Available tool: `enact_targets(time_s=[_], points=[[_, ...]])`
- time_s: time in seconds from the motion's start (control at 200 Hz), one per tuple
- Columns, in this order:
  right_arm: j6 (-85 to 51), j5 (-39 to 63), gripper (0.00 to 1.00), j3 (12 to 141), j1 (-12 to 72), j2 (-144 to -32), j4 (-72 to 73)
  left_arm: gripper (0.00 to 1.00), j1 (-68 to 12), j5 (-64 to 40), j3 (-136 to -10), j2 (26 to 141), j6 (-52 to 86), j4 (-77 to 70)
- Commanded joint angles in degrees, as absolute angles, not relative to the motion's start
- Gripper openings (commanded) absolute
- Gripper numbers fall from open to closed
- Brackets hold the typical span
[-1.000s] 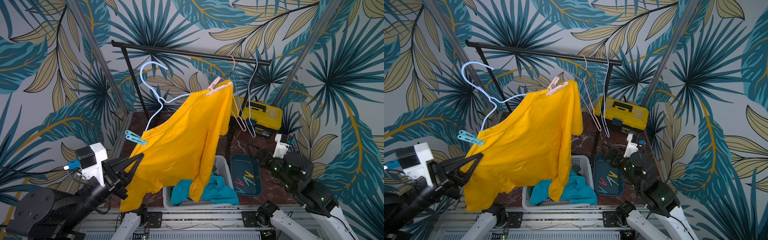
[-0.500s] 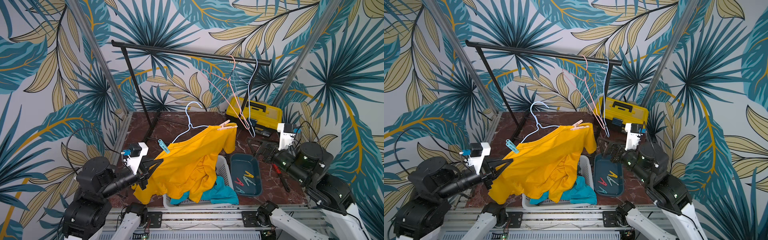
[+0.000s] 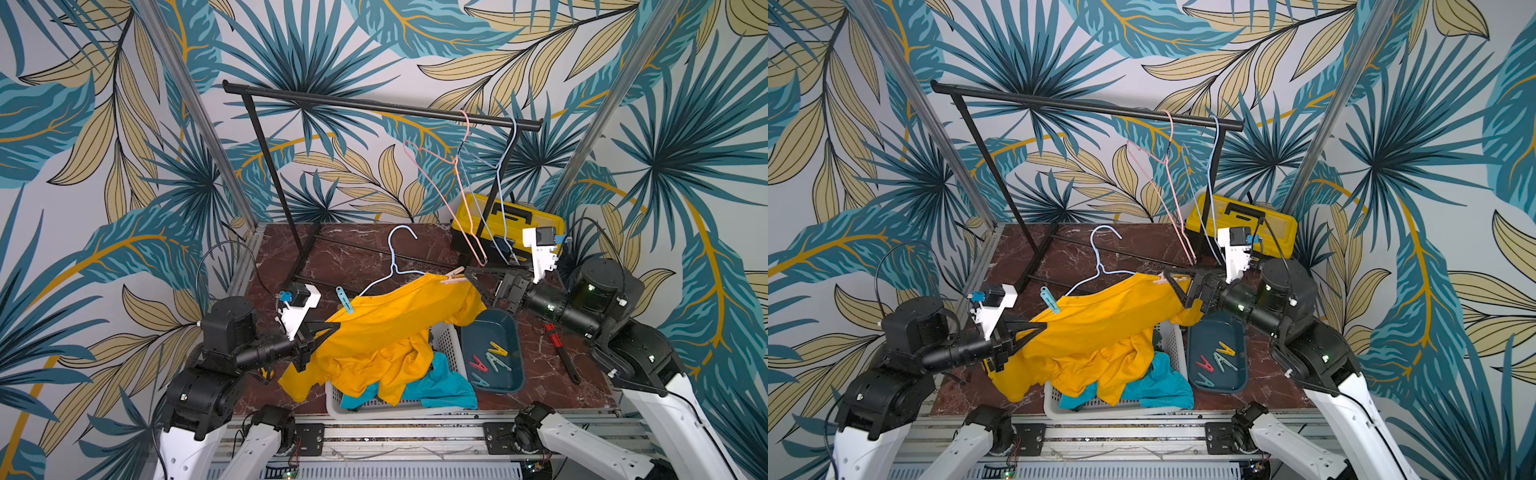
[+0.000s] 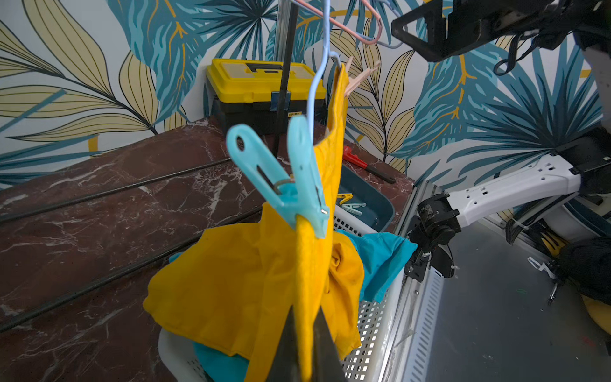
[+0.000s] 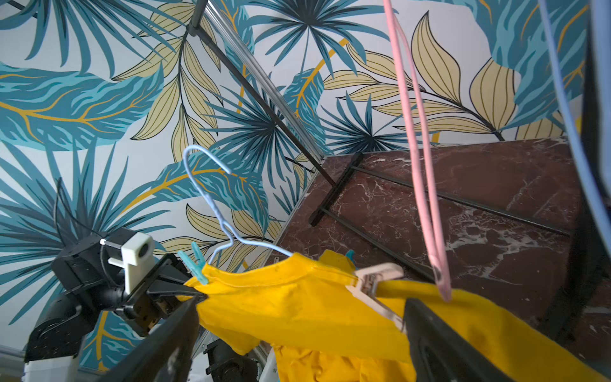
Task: Remove the clothespins securing t-shirts to the hanger
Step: Pick up the hanger from the clothes rail.
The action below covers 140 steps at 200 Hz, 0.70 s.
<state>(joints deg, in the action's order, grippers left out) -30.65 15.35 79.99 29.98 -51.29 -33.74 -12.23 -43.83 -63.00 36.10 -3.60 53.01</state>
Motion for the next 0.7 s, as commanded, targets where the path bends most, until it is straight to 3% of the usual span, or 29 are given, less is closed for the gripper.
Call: enact_targets(time_s=[0.0,0.33,0.696], points=[[-29.19,18.55,0.97,83.99,29.78,-53.50,-31.91,0.00,-12.65,-45.08,-63.36,36.35,-3.65,50.09],[-33.32,25.92,0.81,86.06,32.28,-63.35,-24.16,0.00,-13.59,-46.74,-64.29,41.69,-4.22,49.57],[-29.24,17.75,0.62,91.98,38.40,-72.39,-28.35,0.00,-14.65,-47.26,-66.45,44.67,-4.65,49.57]])
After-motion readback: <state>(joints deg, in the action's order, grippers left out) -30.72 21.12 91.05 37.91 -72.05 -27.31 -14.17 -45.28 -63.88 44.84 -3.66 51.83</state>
